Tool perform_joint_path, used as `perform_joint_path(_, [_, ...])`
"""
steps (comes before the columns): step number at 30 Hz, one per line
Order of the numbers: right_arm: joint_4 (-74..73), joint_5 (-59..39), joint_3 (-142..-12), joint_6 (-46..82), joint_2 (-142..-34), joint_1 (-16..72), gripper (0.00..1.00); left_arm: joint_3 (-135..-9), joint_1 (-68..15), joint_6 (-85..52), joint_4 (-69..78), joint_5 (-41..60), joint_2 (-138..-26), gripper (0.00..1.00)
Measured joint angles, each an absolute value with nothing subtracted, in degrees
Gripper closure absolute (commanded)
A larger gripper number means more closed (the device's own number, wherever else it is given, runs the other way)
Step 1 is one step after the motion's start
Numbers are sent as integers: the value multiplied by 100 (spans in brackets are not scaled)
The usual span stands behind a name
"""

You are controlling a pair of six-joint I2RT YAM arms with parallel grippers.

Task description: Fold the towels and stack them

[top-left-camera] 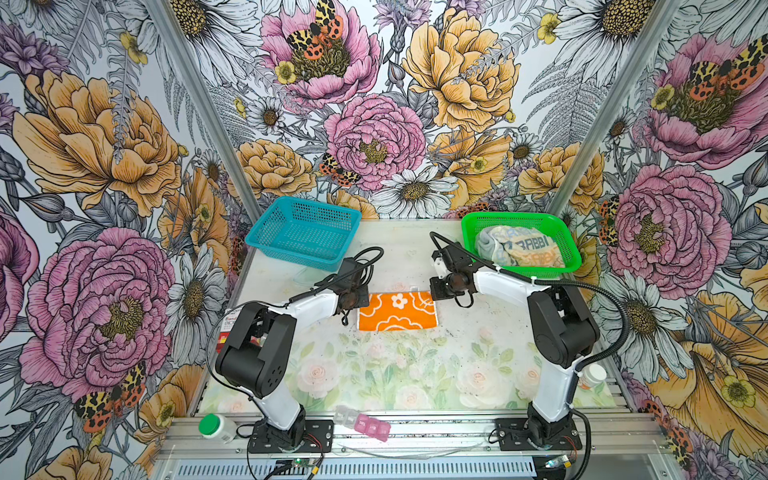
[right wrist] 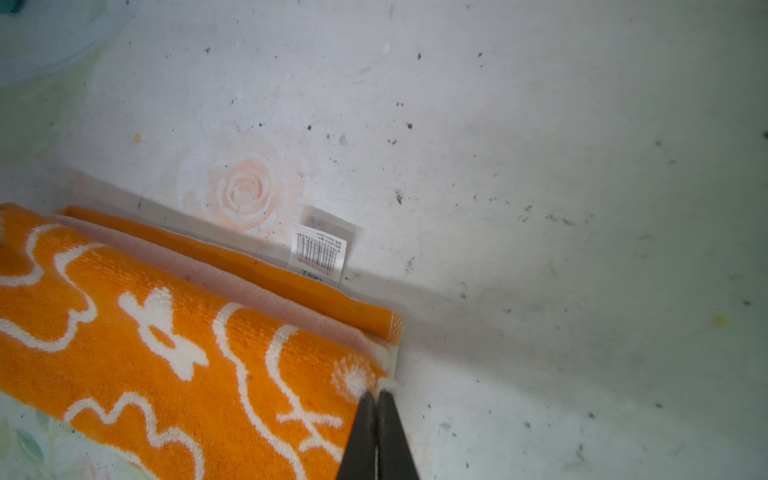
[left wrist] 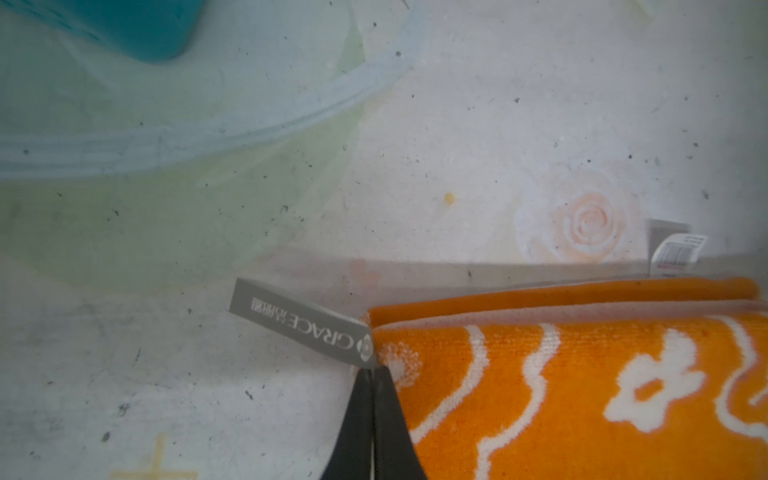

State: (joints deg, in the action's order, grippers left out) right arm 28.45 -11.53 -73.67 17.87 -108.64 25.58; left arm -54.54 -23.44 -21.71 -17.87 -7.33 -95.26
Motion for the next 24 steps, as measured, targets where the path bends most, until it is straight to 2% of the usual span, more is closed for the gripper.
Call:
perform_joint_path(9, [2751,-1046,-7518,1599,-10975,2561,98,-5454,-2346,-2097,-1538,-1079,-9911,100])
perform_joint_path(12, [2696,-958,-7518,1444,-10975,2571,62,-5454,-2349,-2080,-1494,-1120,-9966,100])
perform_joint_path(13, [2674,-897,-7513,1396,-10973,2587,56,-5454,-2349,-2071,-1492,-1140,-9963,100])
perform_joint_path(14, [2630,-816,-7489,1313,-10956,2609,50,-5454,-2349,-2058,-1487,-1164,-9957,95])
perform_joint_path(15, [2571,-727,-7422,1245,-10903,2639,46,-5441,-2351,-2051,-1483,-1186,-9937,86])
perform_joint_path(17, [2499,-565,-7214,1223,-10694,2687,43,-5371,-2353,-2032,-1472,-1234,-9813,73])
perform_joint_path(18, [2480,-497,-7072,1232,-10521,2738,42,-5310,-2359,-2023,-1487,-1256,-9686,63])
perform_joint_path(20, [2475,-475,-6873,1321,-10162,2860,42,-5188,-2390,-2023,-1518,-1286,-9365,48])
perform_joint_path(24, [2215,-1103,-6816,1767,-9789,3028,44,-4950,-2464,-2134,-1549,-1258,-8650,31])
